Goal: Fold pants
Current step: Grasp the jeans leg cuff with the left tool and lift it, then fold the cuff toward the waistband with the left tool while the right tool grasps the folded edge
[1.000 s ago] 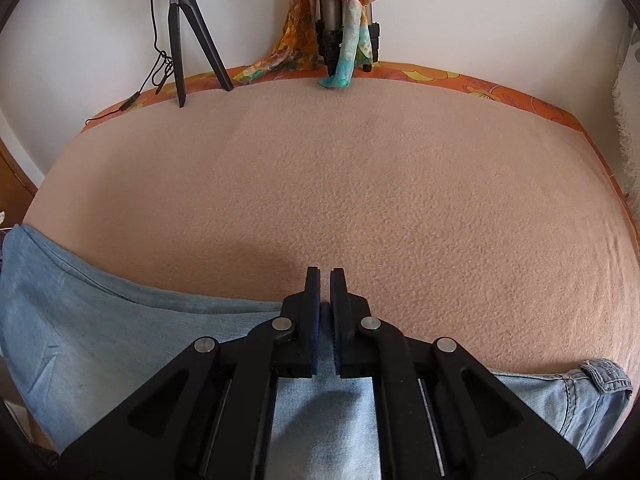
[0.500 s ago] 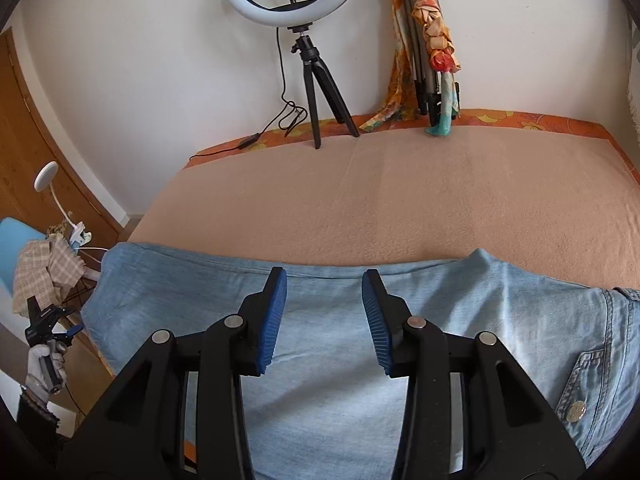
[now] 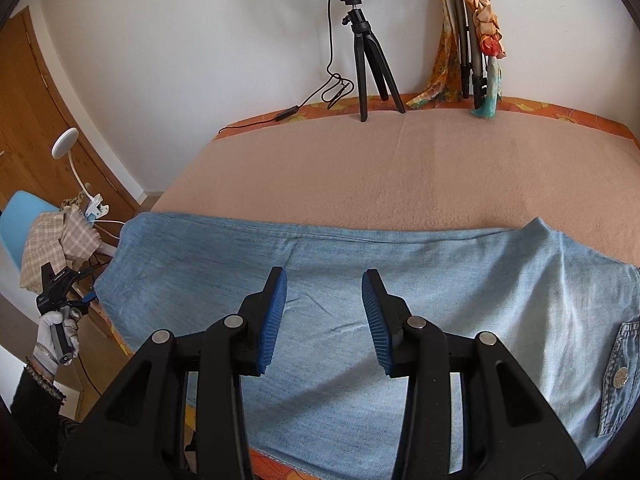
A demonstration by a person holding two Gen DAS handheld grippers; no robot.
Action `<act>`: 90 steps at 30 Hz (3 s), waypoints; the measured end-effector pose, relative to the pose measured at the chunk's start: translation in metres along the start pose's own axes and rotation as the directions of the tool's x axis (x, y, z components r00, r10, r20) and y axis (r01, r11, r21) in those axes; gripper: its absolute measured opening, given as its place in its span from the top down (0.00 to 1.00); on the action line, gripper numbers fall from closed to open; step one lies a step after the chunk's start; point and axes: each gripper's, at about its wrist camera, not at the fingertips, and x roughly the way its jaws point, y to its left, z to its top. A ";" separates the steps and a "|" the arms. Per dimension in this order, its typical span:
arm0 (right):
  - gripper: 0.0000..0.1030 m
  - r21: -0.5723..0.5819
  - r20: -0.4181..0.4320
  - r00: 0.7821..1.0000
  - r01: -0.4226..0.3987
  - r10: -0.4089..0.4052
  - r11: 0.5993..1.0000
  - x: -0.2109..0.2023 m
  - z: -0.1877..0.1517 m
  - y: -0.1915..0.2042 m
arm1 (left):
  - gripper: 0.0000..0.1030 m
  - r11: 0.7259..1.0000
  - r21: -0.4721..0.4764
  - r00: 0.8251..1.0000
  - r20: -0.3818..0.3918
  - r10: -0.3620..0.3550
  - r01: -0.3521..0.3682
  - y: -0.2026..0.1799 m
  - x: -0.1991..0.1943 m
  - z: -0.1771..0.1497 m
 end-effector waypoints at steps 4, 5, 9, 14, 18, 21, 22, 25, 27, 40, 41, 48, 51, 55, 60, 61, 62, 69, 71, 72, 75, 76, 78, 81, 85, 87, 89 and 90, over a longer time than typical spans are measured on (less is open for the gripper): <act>0.60 -0.007 -0.009 1.000 0.001 -0.001 1.000 0.003 0.001 0.000 | 0.31 0.999 0.041 1.000 0.001 -0.008 0.008 -0.011 0.002 -0.002; 0.60 -0.008 -0.013 1.000 -0.001 0.001 1.000 0.004 0.001 0.000 | 0.31 0.999 0.052 1.000 -0.006 0.001 0.000 -0.012 0.005 -0.003; 0.60 -0.007 -0.027 1.000 -0.015 0.015 1.000 0.007 0.001 0.001 | 0.32 0.995 0.093 0.999 -0.013 0.039 -0.038 -0.016 0.016 -0.010; 0.60 -0.005 -0.022 0.999 -0.034 0.033 0.999 0.005 0.001 0.004 | 0.59 0.988 0.130 0.997 0.033 0.075 -0.079 -0.023 0.018 -0.013; 0.60 -0.008 -0.023 0.999 -0.033 0.033 0.999 0.004 0.000 0.005 | 0.88 0.981 0.175 0.994 0.089 0.068 -0.083 -0.035 0.014 -0.016; 0.60 0.003 -0.028 0.999 -0.040 0.040 0.999 0.005 -0.001 0.002 | 0.90 0.966 0.242 0.991 0.124 0.059 -0.088 -0.054 0.010 -0.019; 0.60 0.008 -0.029 0.999 -0.042 0.042 0.999 0.005 -0.001 0.001 | 0.90 0.960 0.266 0.990 0.131 0.051 -0.084 -0.063 0.009 -0.020; 0.60 0.020 -0.030 0.998 -0.049 0.049 0.999 0.005 -0.001 -0.001 | 0.91 0.932 0.356 0.989 0.144 0.019 -0.070 -0.094 0.007 -0.028; 0.60 0.033 -0.032 0.998 -0.061 0.062 0.998 0.005 -0.001 -0.002 | 0.91 0.897 0.437 0.990 0.140 0.004 -0.065 -0.120 0.009 -0.039; 0.55 0.066 -0.118 0.976 -0.174 0.180 0.983 0.030 -0.006 0.010 | 0.91 0.653 0.742 0.985 -0.169 -0.036 0.152 -0.212 0.062 -0.164; 0.49 0.069 -0.133 0.972 -0.186 0.194 0.980 0.036 -0.007 0.013 | 0.91 0.642 0.749 0.982 -0.186 -0.029 0.161 -0.214 0.065 -0.172; 0.47 0.065 -0.251 0.919 -0.297 0.303 0.953 0.087 0.006 0.057 | 0.91 0.525 0.830 0.972 -0.236 0.019 0.191 -0.226 0.072 -0.220; 0.47 0.062 -0.236 0.913 -0.328 0.334 0.942 0.101 0.023 0.080 | 0.91 0.485 0.853 0.970 -0.242 0.037 0.194 -0.225 0.072 -0.237; 0.47 -0.023 -0.237 0.905 -0.368 0.353 0.929 0.111 0.048 0.122 | 0.91 0.361 0.916 0.974 -0.216 0.075 0.175 -0.226 0.068 -0.263; 0.44 -0.151 -0.309 0.901 -0.361 0.303 0.920 0.142 0.069 0.182 | 0.91 0.307 0.934 0.972 -0.219 0.081 0.184 -0.226 0.065 -0.275; 0.42 -0.188 -0.326 0.902 -0.355 0.283 0.916 0.150 0.070 0.197 | 0.91 0.304 0.934 0.972 -0.220 0.080 0.186 -0.227 0.064 -0.276; 0.41 -0.232 -0.339 0.906 -0.340 0.252 0.911 0.156 0.070 0.211 | 0.91 0.311 0.931 0.971 -0.225 0.077 0.191 -0.228 0.064 -0.277; 0.40 -0.481 -0.407 0.913 -0.241 0.028 0.843 0.207 0.055 0.287 | 0.91 0.316 0.927 0.970 -0.235 0.069 0.202 -0.231 0.064 -0.276; 0.40 -0.553 -0.399 0.915 -0.187 -0.061 0.812 0.219 0.048 0.299 | 0.91 0.316 0.927 0.969 -0.237 0.069 0.204 -0.233 0.064 -0.277; 0.40 -0.582 -0.384 0.918 -0.158 -0.098 0.798 0.222 0.044 0.300 | 0.91 0.319 0.925 0.969 -0.238 0.067 0.206 -0.233 0.064 -0.276; 0.57 -0.588 -0.377 0.915 -0.118 -0.141 0.800 0.228 0.045 0.294 | 0.91 0.327 0.921 0.968 -0.244 0.062 0.211 -0.230 0.063 -0.273; 0.64 -0.556 -0.388 0.913 -0.125 -0.123 0.822 0.226 0.049 0.286 | 0.91 0.334 0.918 0.967 -0.247 0.061 0.213 -0.229 0.062 -0.272; 0.69 -0.500 -0.385 0.917 -0.108 -0.109 0.859 0.221 0.060 0.262 | 0.91 0.349 0.911 0.965 -0.255 0.056 0.220 -0.227 0.061 -0.269; 0.75 -0.440 -0.369 0.921 -0.052 -0.127 0.896 0.214 0.070 0.225 | 0.91 0.353 0.909 0.965 -0.257 0.050 0.223 -0.228 0.061 -0.267; 0.61 -0.296 -0.368 0.926 -0.031 -0.084 0.955 0.196 0.077 0.169 | 0.91 0.386 0.891 0.963 -0.268 0.022 0.239 -0.230 0.057 -0.260; 0.40 -0.202 -0.374 0.927 -0.071 -0.009 0.977 0.185 0.075 0.148 | 0.91 0.411 0.877 0.962 -0.275 0.002 0.250 -0.231 0.052 -0.252; 0.34 -0.142 -0.369 0.928 -0.102 0.043 0.985 0.176 0.068 0.133 | 0.91 0.433 0.863 0.960 -0.278 -0.019 0.258 -0.234 0.048 -0.246; 0.33 -0.097 -0.376 0.923 -0.124 0.079 0.987 0.173 0.063 0.125 | 0.91 0.441 0.859 0.961 -0.276 -0.028 0.259 -0.235 0.045 -0.242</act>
